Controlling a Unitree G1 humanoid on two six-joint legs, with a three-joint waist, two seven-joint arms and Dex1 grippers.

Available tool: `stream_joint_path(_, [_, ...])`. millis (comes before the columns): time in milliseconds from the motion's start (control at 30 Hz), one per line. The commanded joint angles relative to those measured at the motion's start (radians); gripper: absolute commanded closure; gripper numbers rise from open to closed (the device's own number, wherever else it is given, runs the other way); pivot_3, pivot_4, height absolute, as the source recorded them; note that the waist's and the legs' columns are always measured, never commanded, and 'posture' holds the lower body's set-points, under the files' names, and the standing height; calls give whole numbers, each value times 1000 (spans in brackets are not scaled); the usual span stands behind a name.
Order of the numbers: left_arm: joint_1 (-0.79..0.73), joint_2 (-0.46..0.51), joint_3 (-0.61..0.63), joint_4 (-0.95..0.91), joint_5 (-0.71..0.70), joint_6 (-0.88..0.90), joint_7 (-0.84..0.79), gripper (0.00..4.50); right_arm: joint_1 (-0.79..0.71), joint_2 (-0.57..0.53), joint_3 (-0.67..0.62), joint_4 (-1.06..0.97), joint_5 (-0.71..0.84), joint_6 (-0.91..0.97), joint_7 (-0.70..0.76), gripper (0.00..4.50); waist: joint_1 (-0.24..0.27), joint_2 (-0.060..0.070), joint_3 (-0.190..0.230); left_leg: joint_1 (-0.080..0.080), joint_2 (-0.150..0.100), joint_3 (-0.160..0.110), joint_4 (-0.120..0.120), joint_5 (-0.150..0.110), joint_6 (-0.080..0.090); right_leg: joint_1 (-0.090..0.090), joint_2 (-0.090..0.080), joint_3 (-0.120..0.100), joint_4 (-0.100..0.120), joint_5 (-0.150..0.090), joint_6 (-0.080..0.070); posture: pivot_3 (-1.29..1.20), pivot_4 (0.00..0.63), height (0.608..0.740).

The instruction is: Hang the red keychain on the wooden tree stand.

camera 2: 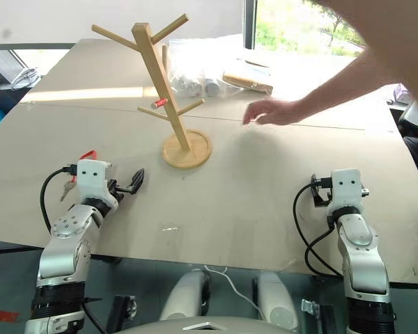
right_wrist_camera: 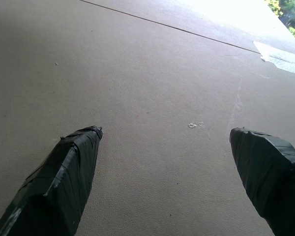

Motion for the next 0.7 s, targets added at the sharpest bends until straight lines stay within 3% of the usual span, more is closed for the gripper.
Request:
stream_joint_path(33, [35,24,47,-98,-51,45,-28,0,-31,-16,12,-34,11,-1,28,47,-2,0,0,0,0,0,0,0,0,0,0,0,0,0,0,0,150,740])
stream_joint_path(233, [136,178,261,-300,-271,251,-153,0,-217,-91,115,-39,175,83,304,47,-21,0,1,1,1,0,0,0,0,-1,1,1,1,0,0,0,150,740])
stream_joint_path(400, [151,375,428,-174,-361,357,-297,0,-326,-198,210,-109,417,230,631,47,-7,0,2,0,0,0,0,0,0,0,0,-1,-2,0,0,0,150,740])
stream_joint_path(533, [115,505,394,63,-338,325,-433,0,-415,-263,280,-117,528,292,803,47,-4,0,2,1,0,0,-1,0,0,0,0,-1,-1,-1,-1,0,150,740])
stream_joint_path(700, [-32,579,278,360,-265,204,-535,0,-494,-261,324,-89,563,301,857,47,0,-1,2,0,0,-1,0,0,0,0,0,-2,-1,-1,-1,0,150,740])
